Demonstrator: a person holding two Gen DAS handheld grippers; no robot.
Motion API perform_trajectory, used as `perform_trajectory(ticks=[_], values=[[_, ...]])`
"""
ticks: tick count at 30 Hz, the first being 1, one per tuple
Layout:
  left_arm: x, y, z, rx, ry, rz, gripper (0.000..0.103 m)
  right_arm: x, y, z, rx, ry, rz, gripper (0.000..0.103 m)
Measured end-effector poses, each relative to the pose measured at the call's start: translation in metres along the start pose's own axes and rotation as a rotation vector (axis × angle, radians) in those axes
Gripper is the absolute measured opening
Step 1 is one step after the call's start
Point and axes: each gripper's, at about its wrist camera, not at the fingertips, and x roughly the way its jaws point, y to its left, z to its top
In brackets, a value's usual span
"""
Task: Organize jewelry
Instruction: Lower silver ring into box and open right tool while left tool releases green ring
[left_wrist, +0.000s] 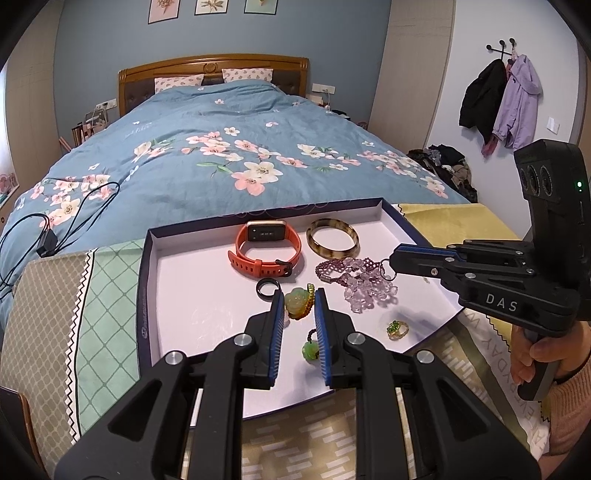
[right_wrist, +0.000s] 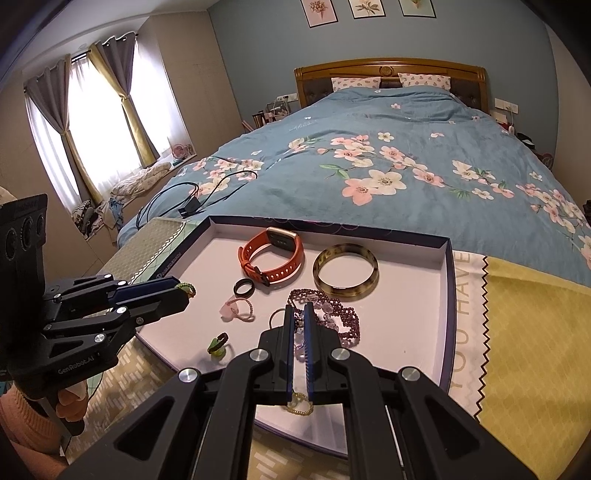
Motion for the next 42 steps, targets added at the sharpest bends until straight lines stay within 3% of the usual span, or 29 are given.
perform_trajectory(ticks=[27,42], values=[[0.031,0.001,0.001,-0.013,0.054,0.022,0.017,0.015,-0.008,0.0,0.024,0.036,-0.016,0.004],[0.051,0.003,-0.003,-0.034,0.116,-0.003,0.017,0.027,-0.011,-0.004,0.039,0.072,-0.029,0.004]])
